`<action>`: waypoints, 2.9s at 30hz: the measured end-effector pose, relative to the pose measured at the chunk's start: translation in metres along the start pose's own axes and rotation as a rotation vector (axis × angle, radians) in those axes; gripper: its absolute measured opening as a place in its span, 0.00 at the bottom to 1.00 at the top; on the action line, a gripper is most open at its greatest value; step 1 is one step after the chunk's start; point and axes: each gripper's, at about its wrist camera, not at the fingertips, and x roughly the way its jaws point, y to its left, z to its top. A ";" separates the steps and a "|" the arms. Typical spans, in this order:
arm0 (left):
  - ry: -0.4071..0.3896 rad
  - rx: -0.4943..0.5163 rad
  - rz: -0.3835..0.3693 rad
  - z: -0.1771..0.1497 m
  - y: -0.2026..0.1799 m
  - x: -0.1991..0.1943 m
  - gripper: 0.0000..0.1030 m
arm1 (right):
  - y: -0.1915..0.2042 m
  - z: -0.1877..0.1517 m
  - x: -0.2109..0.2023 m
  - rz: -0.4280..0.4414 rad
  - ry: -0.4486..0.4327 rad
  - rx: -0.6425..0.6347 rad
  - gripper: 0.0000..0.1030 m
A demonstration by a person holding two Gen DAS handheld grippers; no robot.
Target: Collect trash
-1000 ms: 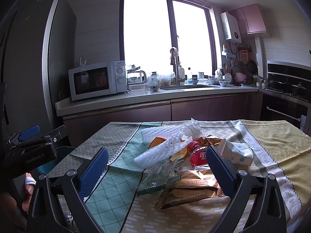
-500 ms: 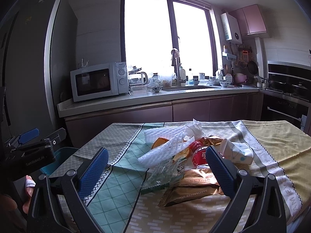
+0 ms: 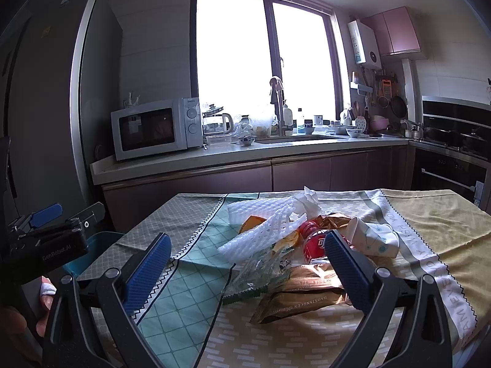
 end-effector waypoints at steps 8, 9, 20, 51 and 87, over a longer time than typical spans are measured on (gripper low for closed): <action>0.026 0.005 0.019 -0.004 -0.001 0.003 0.95 | -0.001 -0.002 0.000 -0.011 0.005 0.003 0.94; 0.032 0.002 0.017 -0.004 -0.001 0.004 0.95 | -0.001 -0.002 0.001 -0.010 0.007 0.002 0.94; 0.040 0.003 0.025 -0.006 -0.002 0.003 0.95 | -0.002 -0.003 -0.002 -0.009 0.006 0.002 0.94; -0.030 0.001 0.005 -0.005 -0.001 -0.013 0.95 | -0.005 0.000 -0.010 -0.010 -0.035 0.015 0.94; 0.199 0.199 -0.456 -0.025 -0.099 0.057 0.95 | -0.090 -0.019 0.041 0.032 0.264 0.201 0.72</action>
